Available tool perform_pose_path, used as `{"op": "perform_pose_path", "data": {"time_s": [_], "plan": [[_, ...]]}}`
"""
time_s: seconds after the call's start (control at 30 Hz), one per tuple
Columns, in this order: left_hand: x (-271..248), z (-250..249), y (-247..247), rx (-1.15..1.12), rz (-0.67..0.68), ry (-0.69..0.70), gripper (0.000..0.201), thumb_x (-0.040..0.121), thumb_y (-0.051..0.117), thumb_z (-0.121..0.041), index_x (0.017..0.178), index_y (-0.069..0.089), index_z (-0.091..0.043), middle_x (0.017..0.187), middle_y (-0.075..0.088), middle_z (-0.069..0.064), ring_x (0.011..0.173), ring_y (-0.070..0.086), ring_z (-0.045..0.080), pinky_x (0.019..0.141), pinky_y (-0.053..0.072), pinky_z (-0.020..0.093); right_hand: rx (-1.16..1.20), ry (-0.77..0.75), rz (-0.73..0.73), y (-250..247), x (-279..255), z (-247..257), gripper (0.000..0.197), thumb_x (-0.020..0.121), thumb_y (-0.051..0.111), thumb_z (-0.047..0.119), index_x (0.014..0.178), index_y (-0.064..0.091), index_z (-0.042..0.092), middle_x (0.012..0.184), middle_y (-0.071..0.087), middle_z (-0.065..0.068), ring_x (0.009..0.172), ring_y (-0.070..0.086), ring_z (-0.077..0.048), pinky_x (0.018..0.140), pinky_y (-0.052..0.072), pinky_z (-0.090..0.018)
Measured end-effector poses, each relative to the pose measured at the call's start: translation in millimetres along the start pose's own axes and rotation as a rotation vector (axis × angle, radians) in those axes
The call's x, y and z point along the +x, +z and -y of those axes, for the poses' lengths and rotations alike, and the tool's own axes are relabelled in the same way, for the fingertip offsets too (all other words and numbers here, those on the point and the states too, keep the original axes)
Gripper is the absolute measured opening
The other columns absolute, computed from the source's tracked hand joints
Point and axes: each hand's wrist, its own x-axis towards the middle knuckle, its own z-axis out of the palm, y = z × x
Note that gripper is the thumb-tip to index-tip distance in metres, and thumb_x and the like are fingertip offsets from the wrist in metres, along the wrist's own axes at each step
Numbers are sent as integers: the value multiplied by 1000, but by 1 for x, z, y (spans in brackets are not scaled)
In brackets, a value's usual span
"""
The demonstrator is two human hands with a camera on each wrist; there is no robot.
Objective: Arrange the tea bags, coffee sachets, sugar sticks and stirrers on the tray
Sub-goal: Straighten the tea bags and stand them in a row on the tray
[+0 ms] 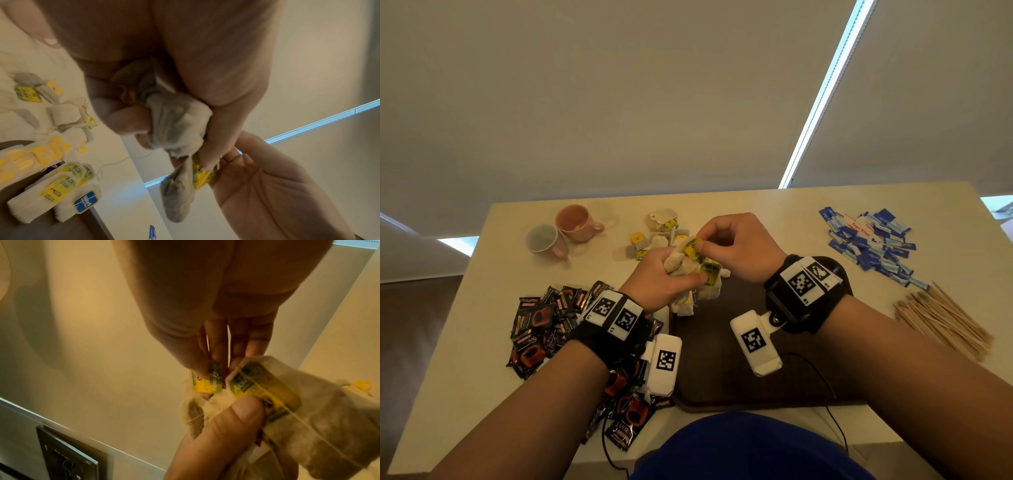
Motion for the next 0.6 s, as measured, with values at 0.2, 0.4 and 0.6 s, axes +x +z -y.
{"op": "perform_pose_path", "data": {"time_s": [0.2, 0.4, 0.6], "plan": [[0, -2, -1, -2, -37, -11, 18, 80, 80, -6, 92, 69, -13, 78, 71, -5, 75, 67, 7, 70, 52, 21, 105, 14, -83, -3, 1, 2, 4, 90, 68, 6, 93, 68, 4, 83, 74, -9, 74, 72, -19, 71, 60, -29], [-2, 2, -1, -5, -58, -59, 25, 81, 79, -2, 96, 68, -19, 99, 75, 9, 92, 71, 15, 82, 56, 24, 287, 84, -133, -5, 2, 9, 12, 94, 62, 3, 100, 61, -7, 88, 72, -22, 72, 73, -24, 68, 62, -34], [-2, 4, -1, 10, -31, -84, 26, 83, 77, -3, 103, 69, -16, 102, 74, 1, 93, 69, 5, 83, 53, 17, 337, 131, -137, -9, 2, 11, 16, 94, 62, 3, 104, 60, -8, 89, 72, -21, 73, 73, -28, 66, 62, -36]]}}
